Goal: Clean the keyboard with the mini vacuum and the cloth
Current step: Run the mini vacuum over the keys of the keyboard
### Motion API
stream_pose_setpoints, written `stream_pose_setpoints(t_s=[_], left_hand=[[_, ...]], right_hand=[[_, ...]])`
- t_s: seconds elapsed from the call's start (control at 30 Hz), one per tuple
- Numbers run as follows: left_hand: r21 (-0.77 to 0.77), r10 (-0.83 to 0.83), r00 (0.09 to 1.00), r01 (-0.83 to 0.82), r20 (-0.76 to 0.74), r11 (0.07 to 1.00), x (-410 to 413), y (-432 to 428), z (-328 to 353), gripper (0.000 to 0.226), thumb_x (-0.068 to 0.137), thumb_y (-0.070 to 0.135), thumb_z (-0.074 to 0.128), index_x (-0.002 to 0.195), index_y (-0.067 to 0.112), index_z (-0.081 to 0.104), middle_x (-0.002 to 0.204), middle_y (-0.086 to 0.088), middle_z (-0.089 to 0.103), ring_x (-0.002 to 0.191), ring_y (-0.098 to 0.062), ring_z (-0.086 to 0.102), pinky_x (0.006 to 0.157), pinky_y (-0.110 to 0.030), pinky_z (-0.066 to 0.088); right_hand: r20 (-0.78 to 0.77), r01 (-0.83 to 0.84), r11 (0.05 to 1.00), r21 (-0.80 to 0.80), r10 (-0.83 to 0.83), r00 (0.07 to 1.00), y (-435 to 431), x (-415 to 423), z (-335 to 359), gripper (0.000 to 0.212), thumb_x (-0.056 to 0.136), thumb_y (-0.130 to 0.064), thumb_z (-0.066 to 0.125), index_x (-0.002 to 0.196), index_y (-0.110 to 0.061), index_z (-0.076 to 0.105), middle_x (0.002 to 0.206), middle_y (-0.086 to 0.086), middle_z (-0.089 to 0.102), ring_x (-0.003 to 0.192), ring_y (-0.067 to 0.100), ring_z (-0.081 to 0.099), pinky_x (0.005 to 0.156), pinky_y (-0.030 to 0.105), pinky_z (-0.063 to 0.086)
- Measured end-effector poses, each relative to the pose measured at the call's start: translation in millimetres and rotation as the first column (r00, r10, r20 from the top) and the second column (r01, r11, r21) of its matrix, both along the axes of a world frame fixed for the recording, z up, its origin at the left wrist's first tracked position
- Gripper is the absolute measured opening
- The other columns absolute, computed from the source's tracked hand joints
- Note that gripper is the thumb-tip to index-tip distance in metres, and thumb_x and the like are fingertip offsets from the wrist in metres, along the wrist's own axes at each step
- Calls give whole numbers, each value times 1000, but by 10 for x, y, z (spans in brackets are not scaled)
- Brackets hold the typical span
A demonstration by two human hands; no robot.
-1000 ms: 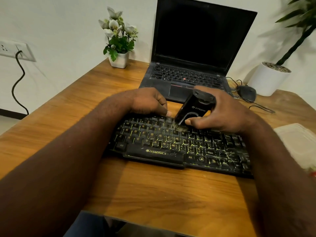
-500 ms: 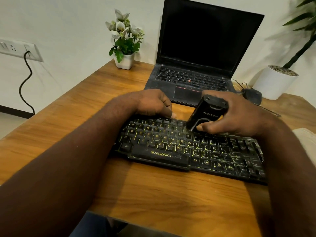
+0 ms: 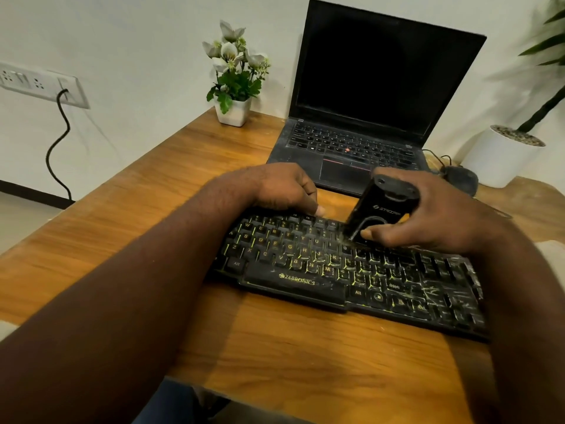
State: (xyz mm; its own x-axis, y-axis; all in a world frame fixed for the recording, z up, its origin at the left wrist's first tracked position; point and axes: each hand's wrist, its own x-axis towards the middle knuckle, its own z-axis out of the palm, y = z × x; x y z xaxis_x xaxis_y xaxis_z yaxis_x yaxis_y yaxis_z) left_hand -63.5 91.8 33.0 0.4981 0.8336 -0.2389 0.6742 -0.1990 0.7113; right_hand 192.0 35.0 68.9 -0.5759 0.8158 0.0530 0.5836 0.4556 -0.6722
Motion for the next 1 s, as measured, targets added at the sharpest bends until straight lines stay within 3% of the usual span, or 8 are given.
stream_pose_setpoints(t_s=[0.13, 0.27, 0.33, 0.4, 0.5, 0.8, 0.87, 1.0], left_hand=[[30, 3, 1000, -3, -11, 1000, 10, 13, -23, 19, 95, 24, 69, 79, 15, 72, 63, 6, 60, 53, -8, 49, 56, -24, 44], [45, 0, 1000, 1, -22, 999, -28, 31, 7, 47, 98, 17, 65, 54, 33, 71, 58, 13, 63, 56, -7, 53, 64, -28, 45], [18, 21, 1000, -21, 4, 1000, -29, 37, -10, 35, 98, 19, 66, 66, 28, 76, 61, 10, 63, 53, -7, 51, 59, -26, 44], [-1, 16, 1000, -16, 20, 1000, -11, 20, -20, 19, 97, 21, 68, 80, 15, 75, 62, 7, 61, 48, -5, 47, 52, -21, 42], [7, -8, 1000, 8, 0, 1000, 0, 20, -9, 24, 96, 29, 71, 75, 18, 68, 57, 11, 59, 47, -3, 49, 48, -15, 42], [57, -7, 1000, 8, -31, 998, -7, 25, 31, 34, 99, 18, 61, 65, 18, 60, 49, 19, 59, 46, 5, 51, 56, -18, 42], [75, -16, 998, 20, -54, 997, -16, 36, 22, 36, 99, 18, 62, 63, 15, 60, 50, 16, 61, 47, 4, 51, 57, -19, 41], [17, 18, 1000, -18, 2, 1000, -15, 31, -29, 23, 95, 26, 70, 93, 3, 73, 73, -1, 67, 60, -13, 54, 63, -26, 47]], right_hand=[[-74, -46, 987, 153, 58, 996, -55, -383, -158, 32, 74, -26, 88, 93, -19, 63, 86, -3, 67, 76, 16, 68, 63, 33, 56], [-75, -81, 935, 345, 113, 991, -59, -657, -299, 34, 75, -22, 89, 88, -11, 59, 80, -6, 61, 68, 12, 57, 59, 26, 44], [-68, -69, 956, 286, 92, 993, -39, -557, -239, 33, 76, -21, 88, 93, -11, 62, 84, -2, 66, 74, 16, 65, 61, 36, 53], [-45, -46, 986, 163, 54, 998, -7, -341, -149, 33, 76, -13, 89, 97, -16, 64, 89, -3, 70, 81, 15, 70, 66, 32, 58], [-8, 3, 999, 53, -3, 1000, 30, -52, -58, 40, 74, -9, 88, 106, -20, 64, 97, -6, 71, 91, 11, 71, 78, 34, 61], [-81, -51, 918, 393, 89, 993, -57, -717, -376, 35, 76, -35, 83, 92, -13, 60, 83, -5, 62, 71, 15, 59, 60, 33, 48], [-66, -61, 920, 387, 94, 993, -61, -724, -364, 37, 76, -39, 80, 91, -14, 59, 83, -6, 61, 70, 14, 58, 59, 31, 48], [-18, -13, 968, 249, 18, 1000, -64, -421, -190, 36, 74, -38, 82, 98, -18, 63, 89, -3, 69, 82, 17, 69, 71, 47, 58]])
